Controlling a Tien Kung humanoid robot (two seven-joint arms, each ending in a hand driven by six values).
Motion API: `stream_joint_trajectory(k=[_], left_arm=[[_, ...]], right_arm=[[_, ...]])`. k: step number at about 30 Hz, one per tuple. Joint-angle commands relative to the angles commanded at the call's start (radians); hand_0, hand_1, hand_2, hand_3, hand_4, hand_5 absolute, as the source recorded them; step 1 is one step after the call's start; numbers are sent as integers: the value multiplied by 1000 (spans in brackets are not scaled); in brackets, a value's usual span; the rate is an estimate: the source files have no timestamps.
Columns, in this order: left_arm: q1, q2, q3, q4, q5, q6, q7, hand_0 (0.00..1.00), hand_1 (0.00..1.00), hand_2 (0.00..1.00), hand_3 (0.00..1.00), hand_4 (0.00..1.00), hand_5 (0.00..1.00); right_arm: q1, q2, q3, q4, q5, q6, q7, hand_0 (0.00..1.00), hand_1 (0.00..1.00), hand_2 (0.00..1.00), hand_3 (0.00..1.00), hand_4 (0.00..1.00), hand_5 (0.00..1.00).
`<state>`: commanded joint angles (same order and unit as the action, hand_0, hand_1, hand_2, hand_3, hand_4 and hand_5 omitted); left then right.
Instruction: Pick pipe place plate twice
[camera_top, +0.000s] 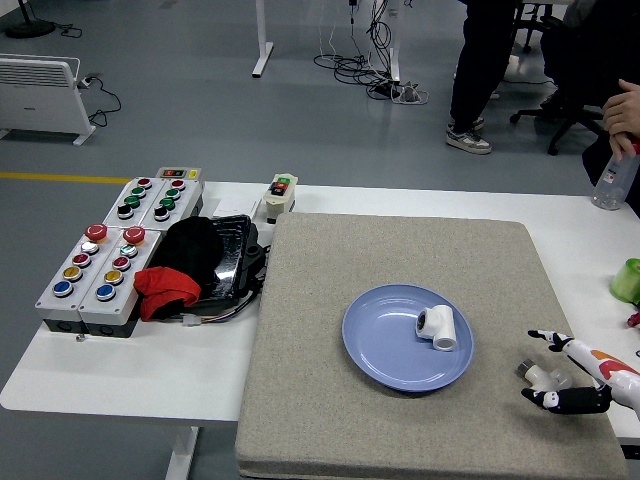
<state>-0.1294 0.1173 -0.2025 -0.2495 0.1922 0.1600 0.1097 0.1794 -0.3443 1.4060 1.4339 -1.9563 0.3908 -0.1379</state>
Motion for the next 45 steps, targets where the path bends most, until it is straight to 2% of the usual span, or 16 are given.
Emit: stream_joint_trajectory(k=[1,6,7,12,13,18,19,24,25,30,31,36,37,42,43,45], left_arm=[[1,0,-2,0,4,0,2,625,587,520,576,204,998],[4,-1,-8,0,10,0,5,625,587,520,576,204,998],[5,-1,-9,0,11,0,5,625,587,520,576,203,998],[6,-3,-10,0,12,0,6,625,587,520,576,203,998],[6,-3,-9,0,12,0,6,625,586,522,575,202,998],[0,-1,-2,-1,1,-1,1,625,586,522,575,202,998],[-2,-1,-1,-1,0,-1,1,624,586,524,576,202,998],[-7,-1,0,-1,1,-1,2,624,586,524,576,202,998],[-7,-1,0,-1,1,-1,2,624,588,523,576,202,998],[-8,0,0,-1,3,-2,2,624,588,523,576,202,998],[-8,0,-1,-1,3,-2,2,624,588,523,576,202,998],[-8,-1,-1,-1,4,-2,2,624,588,523,576,202,998],[-9,-1,-1,-1,4,-2,2,624,587,523,576,202,998],[-10,-1,-1,-1,6,-2,3,624,587,523,576,202,998],[-10,-1,-1,-1,5,-2,3,624,588,523,576,202,998],[-10,-1,-2,-1,6,-2,3,624,588,523,576,202,998]], right_arm=[[-3,1,-1,-4,-11,4,-1,941,869,924,883,788,514],[-11,3,-7,-17,-35,7,3,941,869,924,883,788,514],[-10,4,-10,-20,-38,3,5,915,843,894,869,776,487],[3,17,-15,-38,-59,-21,15,915,843,894,869,776,487],[4,19,-15,-40,-62,-24,15,840,796,842,856,761,463],[19,37,-11,-62,-78,-66,10,840,796,842,856,761,463],[23,45,-2,-69,-86,-73,8,744,732,753,830,725,404],[30,56,9,-79,-115,-75,9,744,732,753,830,725,404],[30,56,9,-79,-116,-75,9,618,672,674,803,721,394],[20,52,5,-75,-126,-68,8,618,672,674,803,721,394],[20,51,4,-75,-127,-70,7,545,630,650,788,708,369],[20,50,4,-75,-129,-82,9,545,630,650,788,708,369],[20,50,5,-74,-127,-86,10,470,577,621,764,683,343],[20,50,8,-71,-117,-107,19,470,577,621,764,683,343],[20,50,8,-69,-115,-112,21,389,513,581,734,654,308],[21,49,10,-66,-108,-119,25,389,513,581,734,654,308]])
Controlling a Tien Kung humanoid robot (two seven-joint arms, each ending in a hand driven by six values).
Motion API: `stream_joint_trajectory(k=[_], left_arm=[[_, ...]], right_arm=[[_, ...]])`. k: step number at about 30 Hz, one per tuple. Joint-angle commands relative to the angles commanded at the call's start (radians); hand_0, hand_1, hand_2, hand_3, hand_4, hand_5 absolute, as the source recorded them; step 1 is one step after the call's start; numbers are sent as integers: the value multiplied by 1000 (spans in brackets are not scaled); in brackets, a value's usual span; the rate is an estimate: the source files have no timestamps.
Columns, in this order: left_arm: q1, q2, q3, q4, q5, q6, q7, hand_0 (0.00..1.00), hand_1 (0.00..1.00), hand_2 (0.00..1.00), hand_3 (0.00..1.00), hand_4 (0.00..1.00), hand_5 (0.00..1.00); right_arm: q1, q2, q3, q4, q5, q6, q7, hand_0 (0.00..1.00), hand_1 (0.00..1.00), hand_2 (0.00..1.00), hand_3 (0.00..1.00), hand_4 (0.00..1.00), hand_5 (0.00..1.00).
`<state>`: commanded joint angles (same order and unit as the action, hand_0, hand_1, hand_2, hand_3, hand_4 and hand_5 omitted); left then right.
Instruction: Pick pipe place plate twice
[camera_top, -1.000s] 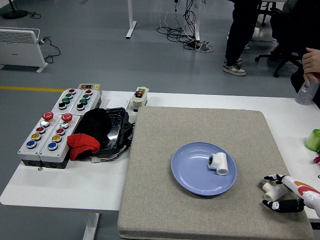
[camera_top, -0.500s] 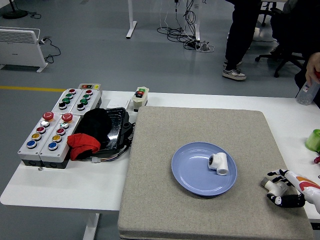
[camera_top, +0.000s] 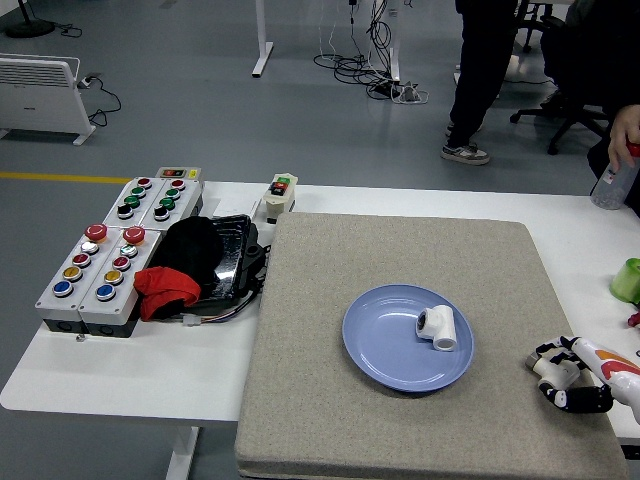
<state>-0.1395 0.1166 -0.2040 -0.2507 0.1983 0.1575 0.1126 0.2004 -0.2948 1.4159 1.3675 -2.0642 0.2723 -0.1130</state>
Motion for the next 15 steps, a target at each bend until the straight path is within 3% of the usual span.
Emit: stream_joint_trajectory(k=[15], left_arm=[[0,1,-1,-1,1,-1,1,624,587,523,576,201,998]], right_arm=[[48,17,-29,36,70,-8,-4,360,490,567,713,650,304]])
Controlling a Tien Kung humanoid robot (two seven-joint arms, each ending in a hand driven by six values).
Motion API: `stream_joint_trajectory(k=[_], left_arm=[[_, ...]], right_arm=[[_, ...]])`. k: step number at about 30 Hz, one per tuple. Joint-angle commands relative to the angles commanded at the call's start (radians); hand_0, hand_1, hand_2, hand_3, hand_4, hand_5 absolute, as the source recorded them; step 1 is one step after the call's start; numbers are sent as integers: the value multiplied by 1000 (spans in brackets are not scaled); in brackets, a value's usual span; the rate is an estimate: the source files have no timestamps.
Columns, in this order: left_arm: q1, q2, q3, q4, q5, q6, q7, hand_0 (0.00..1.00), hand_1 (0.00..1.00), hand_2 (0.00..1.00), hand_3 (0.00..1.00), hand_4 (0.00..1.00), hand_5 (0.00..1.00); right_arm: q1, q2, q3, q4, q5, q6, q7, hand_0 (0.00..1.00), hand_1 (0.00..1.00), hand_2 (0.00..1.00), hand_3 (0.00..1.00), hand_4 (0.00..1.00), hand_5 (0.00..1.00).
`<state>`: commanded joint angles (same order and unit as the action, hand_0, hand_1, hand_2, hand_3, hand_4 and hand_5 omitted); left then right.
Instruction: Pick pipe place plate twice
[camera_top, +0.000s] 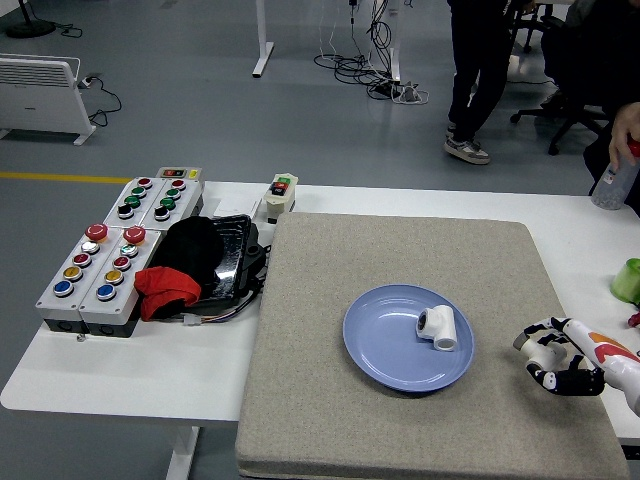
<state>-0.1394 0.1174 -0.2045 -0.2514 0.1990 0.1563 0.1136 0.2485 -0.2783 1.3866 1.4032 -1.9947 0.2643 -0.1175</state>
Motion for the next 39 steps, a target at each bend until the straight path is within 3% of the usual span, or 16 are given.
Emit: stream_joint_trajectory(k=[15,23,28,36,37,39], left_arm=[[3,0,-3,0,1,-1,3,626,587,522,576,204,998],[9,0,-6,-1,6,-1,5,626,587,522,576,204,998],[14,-1,-10,-1,10,0,7,626,587,522,576,204,998],[19,-1,-12,-2,12,1,9,626,588,522,576,204,998],[19,-1,-10,-2,11,1,9,626,588,522,577,204,998],[21,-1,-10,-2,11,2,9,626,588,522,577,204,998]], right_arm=[[184,82,-176,-3,26,-11,6,361,487,564,707,609,260],[232,79,-318,32,87,-22,62,373,495,561,701,604,256],[279,86,-408,-14,78,-23,81,379,500,558,700,603,258],[328,113,-466,-113,31,-52,113,408,522,560,703,601,255],[332,117,-470,-123,27,-56,117,500,581,571,703,601,254],[342,127,-478,-144,18,-63,126,500,581,571,703,601,254]])
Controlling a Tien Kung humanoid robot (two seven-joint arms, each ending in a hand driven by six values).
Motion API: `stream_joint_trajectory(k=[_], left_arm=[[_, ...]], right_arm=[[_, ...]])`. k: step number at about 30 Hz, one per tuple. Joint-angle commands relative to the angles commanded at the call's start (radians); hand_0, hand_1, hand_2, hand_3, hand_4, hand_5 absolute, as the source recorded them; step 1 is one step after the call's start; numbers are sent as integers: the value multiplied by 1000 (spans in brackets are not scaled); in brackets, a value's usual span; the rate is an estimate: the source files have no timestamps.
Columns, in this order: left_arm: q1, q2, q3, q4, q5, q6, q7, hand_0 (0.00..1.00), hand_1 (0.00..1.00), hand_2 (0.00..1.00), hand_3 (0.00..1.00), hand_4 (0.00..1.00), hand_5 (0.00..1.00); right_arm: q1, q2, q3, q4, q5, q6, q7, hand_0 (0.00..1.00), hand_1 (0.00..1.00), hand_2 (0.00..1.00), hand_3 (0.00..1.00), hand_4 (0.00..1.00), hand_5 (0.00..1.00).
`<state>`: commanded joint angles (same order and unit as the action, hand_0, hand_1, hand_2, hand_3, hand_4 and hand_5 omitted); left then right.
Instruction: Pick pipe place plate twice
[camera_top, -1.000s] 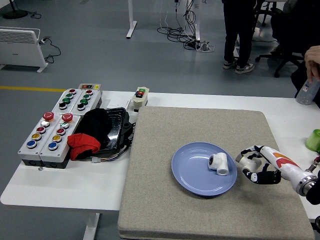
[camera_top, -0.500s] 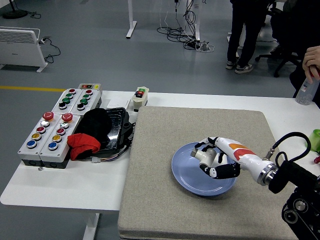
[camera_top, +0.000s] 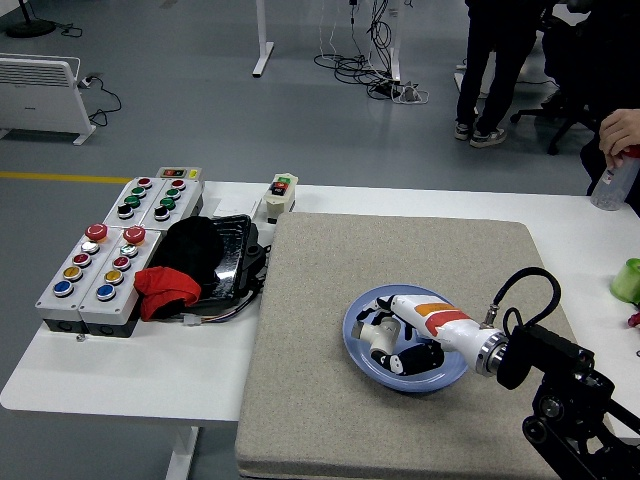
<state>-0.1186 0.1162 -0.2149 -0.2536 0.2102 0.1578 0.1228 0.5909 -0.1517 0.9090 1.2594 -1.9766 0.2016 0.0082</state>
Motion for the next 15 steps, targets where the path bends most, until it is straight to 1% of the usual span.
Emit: stream_joint_trajectory(k=[3,4,7,9,10,15], left_arm=[[1,0,1,-1,-1,0,0,626,588,522,577,204,998],[1,1,1,-1,-2,0,0,626,588,523,577,204,998],[0,1,3,-1,-4,-1,-1,626,588,523,577,204,998],[-3,1,5,-1,-6,-2,-2,626,588,523,577,204,998],[-4,1,7,-1,-8,-2,-3,626,587,522,576,203,998],[-7,1,10,-1,-14,-2,-6,626,587,522,576,203,998]], right_arm=[[11,9,-9,-22,-18,-14,15,500,581,571,703,601,254],[14,12,-11,-29,-25,-18,19,667,689,667,755,602,255],[21,16,-13,-42,-40,-26,28,667,689,667,755,602,255],[27,19,-10,-53,-62,-21,24,667,689,667,755,602,255],[29,19,-8,-56,-73,-15,18,937,873,945,870,621,237],[28,17,-4,-51,-87,16,2,937,873,945,870,621,237]])
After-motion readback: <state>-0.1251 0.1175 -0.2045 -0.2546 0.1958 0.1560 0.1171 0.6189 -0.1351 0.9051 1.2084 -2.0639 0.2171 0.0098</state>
